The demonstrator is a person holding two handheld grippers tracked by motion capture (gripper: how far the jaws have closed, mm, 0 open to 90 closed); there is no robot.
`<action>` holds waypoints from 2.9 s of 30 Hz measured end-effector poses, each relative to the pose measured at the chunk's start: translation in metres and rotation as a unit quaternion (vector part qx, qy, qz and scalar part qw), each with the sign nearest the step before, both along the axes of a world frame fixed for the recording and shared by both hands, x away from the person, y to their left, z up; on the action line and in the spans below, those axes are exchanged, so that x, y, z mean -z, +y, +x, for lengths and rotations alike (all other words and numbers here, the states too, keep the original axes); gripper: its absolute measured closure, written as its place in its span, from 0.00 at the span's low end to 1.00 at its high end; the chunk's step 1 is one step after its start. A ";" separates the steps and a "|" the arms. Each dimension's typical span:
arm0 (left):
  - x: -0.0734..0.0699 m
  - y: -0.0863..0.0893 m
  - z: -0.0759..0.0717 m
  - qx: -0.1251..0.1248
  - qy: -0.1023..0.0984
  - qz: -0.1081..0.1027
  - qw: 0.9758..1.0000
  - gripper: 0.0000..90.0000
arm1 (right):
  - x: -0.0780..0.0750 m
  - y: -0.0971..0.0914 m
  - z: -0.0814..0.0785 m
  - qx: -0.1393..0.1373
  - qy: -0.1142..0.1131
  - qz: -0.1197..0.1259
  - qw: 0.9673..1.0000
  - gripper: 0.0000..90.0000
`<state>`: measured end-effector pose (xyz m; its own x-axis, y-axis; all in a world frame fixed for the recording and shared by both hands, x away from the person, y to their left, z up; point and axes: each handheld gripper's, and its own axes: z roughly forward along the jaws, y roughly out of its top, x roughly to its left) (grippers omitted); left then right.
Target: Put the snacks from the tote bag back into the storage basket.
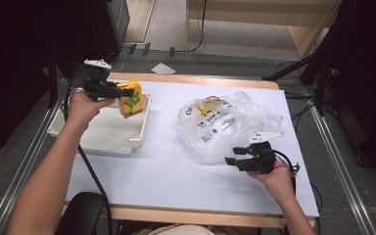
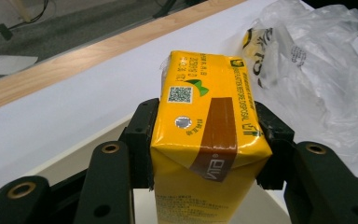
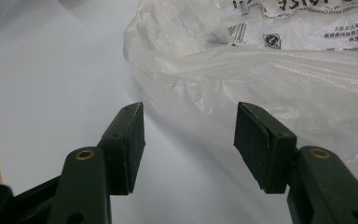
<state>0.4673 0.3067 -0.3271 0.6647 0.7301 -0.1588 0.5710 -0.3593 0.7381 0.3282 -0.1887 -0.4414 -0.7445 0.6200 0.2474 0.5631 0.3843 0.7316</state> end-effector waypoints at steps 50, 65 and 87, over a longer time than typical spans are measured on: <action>0.063 -0.017 0.004 -0.019 0.001 0.043 0.999 0.56 | 0.002 0.002 0.000 -0.002 0.000 -0.007 1.000 0.49; 0.066 -0.011 -0.005 -0.024 0.019 0.007 1.000 0.48 | 0.002 0.002 0.000 -0.004 -0.001 -0.008 1.000 0.49; 0.026 0.001 -0.034 -0.061 0.013 -0.031 0.998 0.50 | 0.001 0.003 -0.001 -0.011 -0.002 -0.012 1.000 0.49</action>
<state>0.4337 0.3072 -0.3528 0.5666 0.7935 -0.2222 0.6263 -0.2395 0.7419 0.3277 -0.1856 -0.4424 -0.7594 0.6084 0.2305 0.5515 0.4140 0.7242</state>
